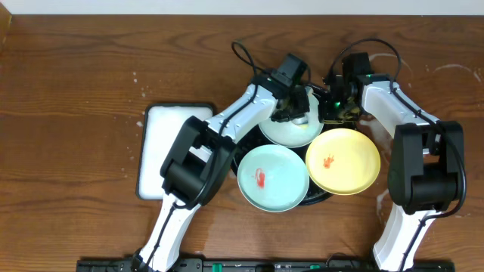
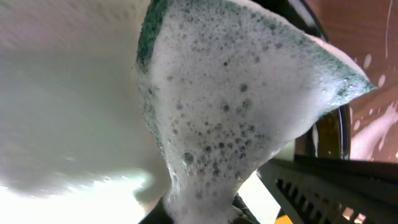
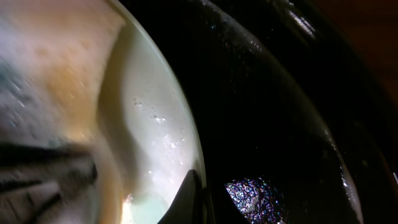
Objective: Clean dirty plates on tray and stack at the side
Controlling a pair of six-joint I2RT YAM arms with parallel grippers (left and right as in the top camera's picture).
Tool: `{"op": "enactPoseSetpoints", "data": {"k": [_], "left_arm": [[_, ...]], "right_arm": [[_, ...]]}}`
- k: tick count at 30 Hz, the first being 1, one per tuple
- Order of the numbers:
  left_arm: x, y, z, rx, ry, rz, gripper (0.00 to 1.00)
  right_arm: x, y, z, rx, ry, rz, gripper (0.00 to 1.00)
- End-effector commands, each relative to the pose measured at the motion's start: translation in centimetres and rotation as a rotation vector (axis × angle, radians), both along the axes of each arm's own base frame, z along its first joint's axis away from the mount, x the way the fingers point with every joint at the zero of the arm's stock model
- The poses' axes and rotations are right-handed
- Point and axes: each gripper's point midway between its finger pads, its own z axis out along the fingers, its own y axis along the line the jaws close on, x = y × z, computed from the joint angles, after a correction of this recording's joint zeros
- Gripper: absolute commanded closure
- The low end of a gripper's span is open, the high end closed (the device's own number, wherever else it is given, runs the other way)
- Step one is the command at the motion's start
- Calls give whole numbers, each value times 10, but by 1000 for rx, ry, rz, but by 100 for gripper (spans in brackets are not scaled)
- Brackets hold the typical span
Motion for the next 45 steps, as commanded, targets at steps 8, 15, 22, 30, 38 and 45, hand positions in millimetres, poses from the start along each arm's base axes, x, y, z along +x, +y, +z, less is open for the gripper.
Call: {"op": "enactPoseSetpoints", "data": {"k": [8, 15, 22, 30, 38, 45], "left_arm": [[26, 113, -38, 356, -7, 54, 92], [36, 131, -5, 385, -81, 15, 92], [25, 131, 84, 317, -173, 26, 92], [-24, 220, 171, 433, -169, 86, 92], [-65, 324, 158, 688, 48, 216, 92], [-84, 359, 108, 672, 198, 284, 92]], "right_arm": [[-10, -13, -18, -63, 46, 14, 99], [-13, -13, -19, -65, 56, 14, 99], [-11, -24, -20, -112, 58, -20, 99], [-8, -23, -2, -111, 27, -27, 99], [6, -19, 89, -281, -224, -42, 99], [-4, -2, 155, -539, -439, 7, 99]]}}
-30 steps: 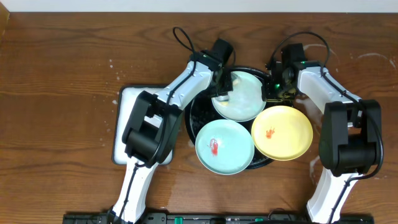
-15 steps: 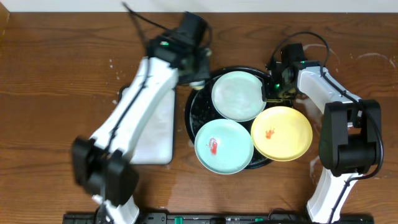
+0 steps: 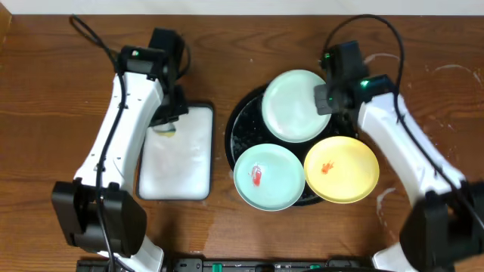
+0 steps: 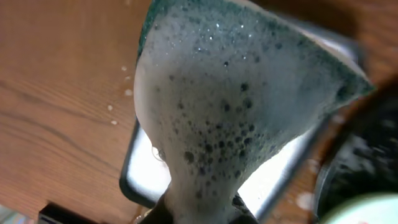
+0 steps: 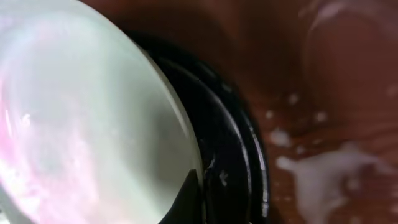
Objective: Clean dirty plates on tray and stack at the side
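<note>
A round black tray [image 3: 236, 143] carries three plates. A pale green plate [image 3: 291, 106] with no stain showing sits at its far side, and my right gripper [image 3: 327, 100] is shut on that plate's right rim; the right wrist view shows a dark finger [image 5: 188, 198] over the plate's [image 5: 81, 118] edge. A teal plate [image 3: 265, 177] and a yellow plate [image 3: 342, 170] each bear a red stain. My left gripper [image 3: 168, 123] is shut on a foamy green sponge [image 4: 249, 106] above the far end of a white rectangular tray [image 3: 181, 170].
The white tray [image 4: 149, 174] lies on the brown wooden table [image 3: 60, 113] left of the black tray [image 5: 233, 162]. Foam splashes mark the wood [image 5: 323, 174] to the right of the black tray. Cables trail from both arms at the back.
My left gripper has gone with the sponge from the pale green plate to above the white tray at the left. The pale green plate now sits further back, still gripped by the right gripper.
</note>
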Controlling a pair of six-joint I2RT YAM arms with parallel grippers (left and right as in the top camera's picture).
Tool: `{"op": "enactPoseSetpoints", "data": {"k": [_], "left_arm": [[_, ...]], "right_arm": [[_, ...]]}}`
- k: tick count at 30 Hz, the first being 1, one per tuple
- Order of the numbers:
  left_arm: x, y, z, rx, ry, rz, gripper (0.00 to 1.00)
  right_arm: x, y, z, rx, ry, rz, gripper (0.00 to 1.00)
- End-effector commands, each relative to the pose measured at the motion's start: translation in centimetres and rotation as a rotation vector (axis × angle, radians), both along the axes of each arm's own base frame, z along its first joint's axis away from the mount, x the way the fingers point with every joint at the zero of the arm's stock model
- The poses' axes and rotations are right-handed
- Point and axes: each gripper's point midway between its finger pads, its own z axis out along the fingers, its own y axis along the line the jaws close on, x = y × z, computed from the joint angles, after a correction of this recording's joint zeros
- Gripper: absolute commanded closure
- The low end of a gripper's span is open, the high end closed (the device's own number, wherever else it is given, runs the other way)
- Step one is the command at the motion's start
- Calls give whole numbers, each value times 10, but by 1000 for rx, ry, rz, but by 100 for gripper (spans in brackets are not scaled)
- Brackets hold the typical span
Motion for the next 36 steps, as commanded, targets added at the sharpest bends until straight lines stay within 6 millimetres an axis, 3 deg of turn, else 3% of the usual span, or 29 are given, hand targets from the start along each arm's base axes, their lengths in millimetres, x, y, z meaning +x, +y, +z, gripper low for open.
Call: {"op": "enactPoseSetpoints", "data": {"k": [1, 5, 9, 19, 36], "left_arm": [[-14, 17, -36, -25, 77, 52, 92], [-26, 17, -66, -87, 116, 85, 92], [-34, 16, -82, -102, 137, 92, 92], [-31, 16, -84, -103, 127, 91, 92], [-31, 16, -84, -103, 125, 91, 92]], "right_arm": [[-5, -6, 34, -241, -129, -28, 99], [-11, -5, 55, -395, -198, -14, 99], [-17, 1, 76, -509, -266, 1, 99], [-35, 22, 116, -712, -380, 87, 99], [-44, 34, 131, -809, -428, 111, 99]]}}
